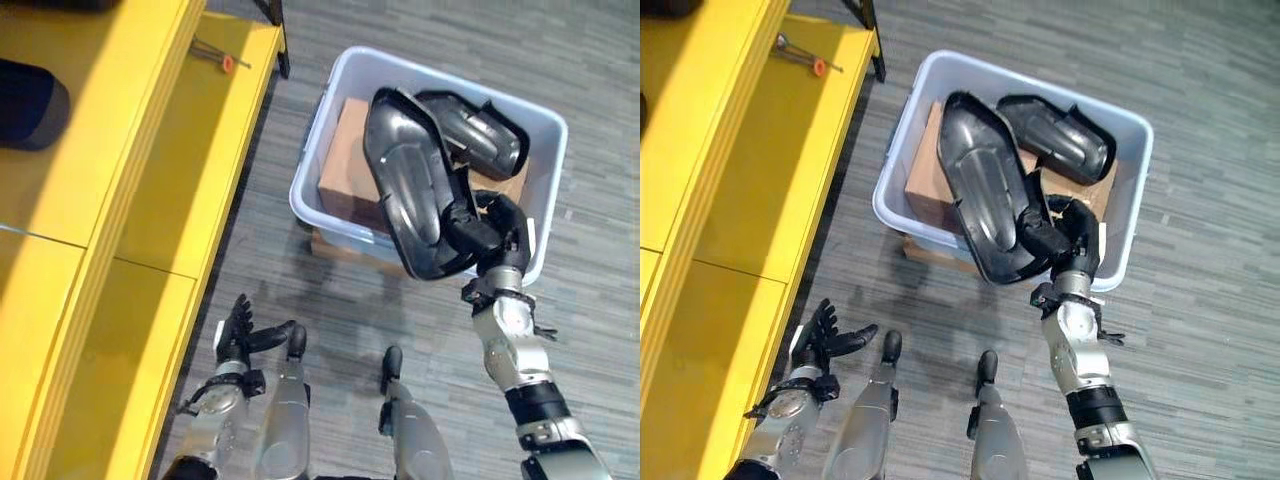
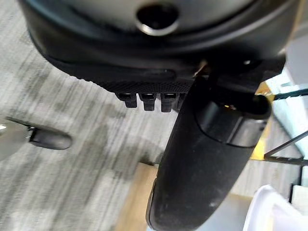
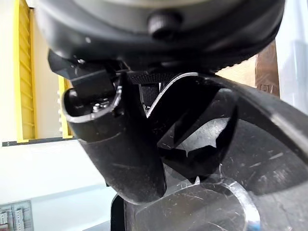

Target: Move parts from the plastic box to the shelf.

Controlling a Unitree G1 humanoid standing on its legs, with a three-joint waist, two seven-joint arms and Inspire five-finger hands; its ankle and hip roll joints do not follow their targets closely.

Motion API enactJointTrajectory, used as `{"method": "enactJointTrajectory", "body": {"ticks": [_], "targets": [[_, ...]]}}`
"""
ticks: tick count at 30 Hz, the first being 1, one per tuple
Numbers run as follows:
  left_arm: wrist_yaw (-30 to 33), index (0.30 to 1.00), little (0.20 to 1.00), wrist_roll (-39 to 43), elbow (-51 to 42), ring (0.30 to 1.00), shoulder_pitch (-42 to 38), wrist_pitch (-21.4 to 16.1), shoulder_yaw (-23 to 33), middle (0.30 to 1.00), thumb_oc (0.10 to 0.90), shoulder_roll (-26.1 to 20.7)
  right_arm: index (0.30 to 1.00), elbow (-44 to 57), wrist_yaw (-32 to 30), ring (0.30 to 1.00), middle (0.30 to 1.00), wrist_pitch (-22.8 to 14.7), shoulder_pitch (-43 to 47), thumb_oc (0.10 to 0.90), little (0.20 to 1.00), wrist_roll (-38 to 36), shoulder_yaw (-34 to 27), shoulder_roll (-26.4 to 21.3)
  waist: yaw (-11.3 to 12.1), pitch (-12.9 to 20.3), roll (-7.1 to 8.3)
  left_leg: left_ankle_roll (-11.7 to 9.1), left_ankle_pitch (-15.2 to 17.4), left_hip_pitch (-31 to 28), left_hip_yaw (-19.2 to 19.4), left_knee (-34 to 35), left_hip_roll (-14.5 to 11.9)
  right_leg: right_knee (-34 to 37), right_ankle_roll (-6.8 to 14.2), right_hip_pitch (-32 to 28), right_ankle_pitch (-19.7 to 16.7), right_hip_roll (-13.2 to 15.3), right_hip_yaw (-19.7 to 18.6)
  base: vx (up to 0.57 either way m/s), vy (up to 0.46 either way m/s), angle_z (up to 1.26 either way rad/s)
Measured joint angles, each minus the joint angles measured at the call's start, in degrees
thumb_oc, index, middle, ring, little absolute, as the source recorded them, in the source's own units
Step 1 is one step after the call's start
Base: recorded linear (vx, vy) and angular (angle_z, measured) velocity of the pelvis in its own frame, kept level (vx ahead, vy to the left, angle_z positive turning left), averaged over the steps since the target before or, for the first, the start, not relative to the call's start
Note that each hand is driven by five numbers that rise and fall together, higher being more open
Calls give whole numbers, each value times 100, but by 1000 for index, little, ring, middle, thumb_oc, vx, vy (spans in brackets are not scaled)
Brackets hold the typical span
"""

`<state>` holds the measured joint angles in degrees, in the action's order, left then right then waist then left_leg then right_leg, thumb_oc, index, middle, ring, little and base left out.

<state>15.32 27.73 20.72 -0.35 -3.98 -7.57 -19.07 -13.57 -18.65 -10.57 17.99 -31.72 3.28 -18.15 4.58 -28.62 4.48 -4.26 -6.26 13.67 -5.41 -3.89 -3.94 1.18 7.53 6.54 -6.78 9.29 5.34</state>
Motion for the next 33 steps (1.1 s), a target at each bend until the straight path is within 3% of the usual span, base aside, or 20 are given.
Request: {"method": "enactJointTrajectory", "body": {"ticks": [4,9,15,18,21,22,25,26,27,28,29,30,31,33], "targets": [[-71,1000,1000,-19,-40,1000,134,25,156,1000,900,1,300,0,131,300,300,30,-293,400,300,-1,-38,183,-35,263,86,-6,21,-218,6,86,1,74,0,-213,18,3,10,19,-6,1],[-117,1000,1000,-164,-49,1000,361,33,278,1000,900,92,300,0,387,300,300,100,-589,400,300,-5,-29,373,-131,809,15,4,28,-507,-37,266,-14,204,-6,-515,48,-5,85,17,-30,5],[-226,1000,1000,-163,-39,1000,694,36,323,1000,900,415,300,-1,569,300,300,157,-681,400,300,-53,52,374,-139,1253,-267,-61,7,-920,-124,421,-173,252,-70,-919,148,-147,173,-31,-89,7],[-229,1000,1000,-155,99,1000,882,37,298,1000,900,662,300,2,632,300,300,170,-643,400,300,-103,196,284,-86,1510,-479,-178,-69,-929,-322,502,-394,245,-157,-991,226,-415,333,-128,-117,20],[-230,1000,1000,-101,264,1000,853,40,229,1000,900,786,300,-1,624,300,300,180,-637,400,300,-102,330,0,-31,1565,-655,-317,-213,-841,-626,587,-524,265,-269,-1047,260,-570,638,-131,-42,41],[-229,1000,1000,-96,265,1000,936,40,222,1000,900,828,300,-3,623,300,300,216,-637,400,300,-100,333,-45,71,1572,-715,-280,-262,-825,-663,615,-557,262,-279,-1077,248,-650,698,-225,-1,54],[-228,1000,1000,-90,265,1000,976,31,119,1000,900,959,300,-2,612,300,300,213,-670,400,300,-100,326,-230,82,1555,-959,-202,-410,-656,-772,604,-613,-110,-418,-955,457,-699,1064,-180,3,61],[-231,1000,1000,-89,281,1000,1014,36,98,1000,900,943,300,-1,614,300,300,217,-680,400,300,-98,342,-231,104,1544,-999,103,-157,-548,-444,658,-685,-322,-486,-888,503,-690,1146,-209,8,57],[-232,1000,1000,-88,346,1000,973,53,100,1000,900,841,300,1,614,300,300,216,-772,400,300,-101,366,-174,69,1542,-842,232,313,-653,38,834,-765,-474,-838,-754,578,-473,1243,-131,53,85],[-230,1000,1000,-89,357,1000,912,26,159,1000,900,719,300,18,611,300,300,234,-801,400,300,-100,379,-80,7,1483,-523,347,409,-522,587,474,-671,-508,-692,-671,657,-152,1366,-158,81,83],[-223,1000,1000,-86,427,1000,854,20,180,1000,900,677,300,17,616,300,300,241,-802,400,300,-100,393,-48,35,1467,-419,338,363,-459,680,69,-653,-553,-700,-647,649,-40,1403,-54,125,115],[-236,1000,1000,-87,636,1000,694,48,179,1000,900,673,300,285,579,300,300,245,-1061,400,300,-100,338,-6,-106,1475,-349,136,598,-478,1348,-1160,-1025,-320,-564,-933,448,173,1907,15,151,133],[-233,1000,1000,-87,636,1000,659,38,177,1000,900,739,300,427,548,300,300,243,-1231,400,300,-103,288,-19,-277,1481,-361,63,584,-688,1487,-1315,-1225,-367,-546,-1065,521,257,2112,73,206,145],[-254,1000,1000,-89,587,1000,670,-3,64,1000,900,758,300,486,535,300,300,227,-1257,400,300,-101,244,-6,-310,1543,-462,-298,691,-1285,1514,-1027,-1487,-567,-362,-1087,572,342,2203,5,243,69]]}}
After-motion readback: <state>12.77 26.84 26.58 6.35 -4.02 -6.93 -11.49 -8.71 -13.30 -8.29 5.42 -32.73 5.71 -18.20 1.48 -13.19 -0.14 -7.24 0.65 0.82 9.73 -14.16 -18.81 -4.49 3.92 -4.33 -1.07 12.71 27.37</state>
